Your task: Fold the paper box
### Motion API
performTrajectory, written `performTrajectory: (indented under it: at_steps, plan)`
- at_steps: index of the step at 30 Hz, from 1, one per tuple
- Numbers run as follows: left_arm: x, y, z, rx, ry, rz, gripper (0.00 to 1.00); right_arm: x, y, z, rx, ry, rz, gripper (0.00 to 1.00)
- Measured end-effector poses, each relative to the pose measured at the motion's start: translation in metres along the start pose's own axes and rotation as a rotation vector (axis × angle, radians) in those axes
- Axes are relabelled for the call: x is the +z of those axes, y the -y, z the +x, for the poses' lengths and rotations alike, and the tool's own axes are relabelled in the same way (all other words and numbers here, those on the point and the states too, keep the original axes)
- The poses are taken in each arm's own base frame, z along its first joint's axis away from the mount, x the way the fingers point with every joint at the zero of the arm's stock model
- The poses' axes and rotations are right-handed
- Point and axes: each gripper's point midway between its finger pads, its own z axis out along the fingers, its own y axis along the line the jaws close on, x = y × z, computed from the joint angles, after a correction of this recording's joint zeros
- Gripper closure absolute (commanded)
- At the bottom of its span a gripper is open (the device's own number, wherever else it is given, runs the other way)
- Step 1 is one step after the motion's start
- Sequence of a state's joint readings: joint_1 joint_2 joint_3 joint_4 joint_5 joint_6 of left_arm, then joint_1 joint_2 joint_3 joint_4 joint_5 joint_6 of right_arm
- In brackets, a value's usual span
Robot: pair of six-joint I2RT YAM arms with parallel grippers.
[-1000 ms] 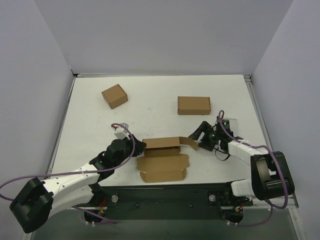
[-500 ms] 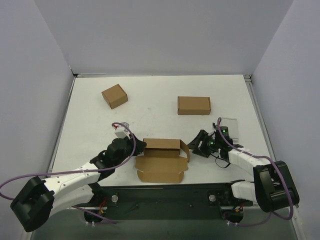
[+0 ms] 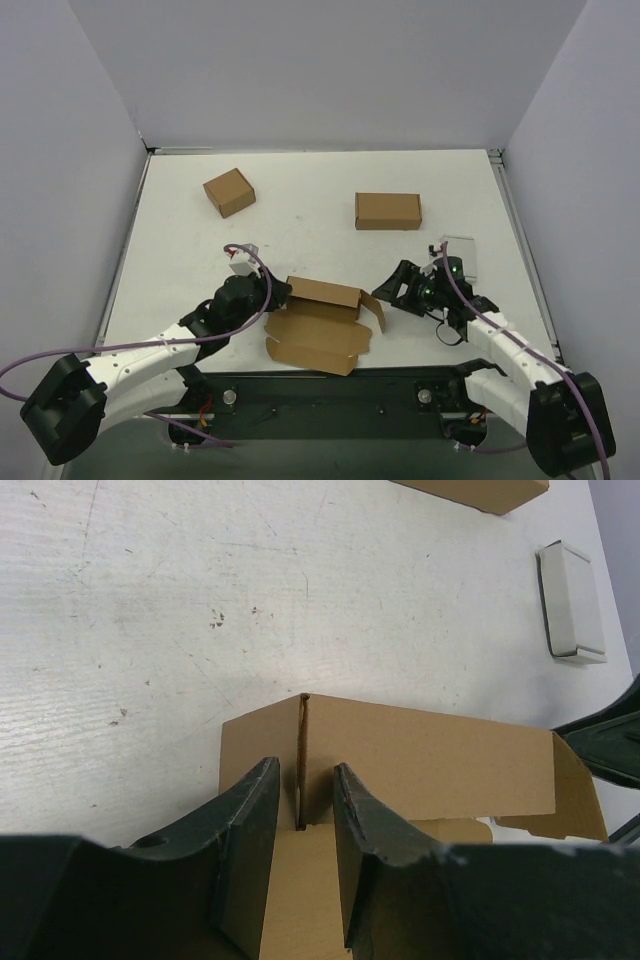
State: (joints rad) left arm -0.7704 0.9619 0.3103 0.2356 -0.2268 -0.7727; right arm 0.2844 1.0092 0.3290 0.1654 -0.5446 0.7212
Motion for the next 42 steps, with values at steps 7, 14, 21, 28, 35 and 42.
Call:
performTrajectory:
  at_steps: [7, 14, 21, 28, 35, 42]
  plan:
    - [-0.002, -0.002, -0.001, 0.019, -0.004, -0.010, 0.62, -0.030, -0.010, 0.001, -0.162, 0.080, 0.049, 0.28]
    - [-0.002, -0.002, -0.002, 0.031, -0.010, -0.019, 0.62, -0.039, -0.001, 0.019, -0.199, 0.039, 0.096, 0.29]
    - [0.000, -0.002, -0.003, 0.039, -0.015, -0.026, 0.62, -0.031, 0.006, 0.032, -0.229, -0.036, 0.122, 0.39]
    - [0.001, -0.002, -0.002, 0.039, -0.017, -0.027, 0.62, -0.020, 0.016, 0.055, -0.314, -0.142, 0.189, 0.51]
    - [0.003, -0.001, -0.003, 0.041, -0.018, -0.028, 0.63, -0.012, -0.006, 0.049, -0.437, -0.130, 0.206, 0.87]
    - [0.004, -0.001, -0.003, 0.050, -0.019, -0.030, 0.65, -0.010, -0.015, 0.046, -0.501, -0.134, 0.268, 0.97]
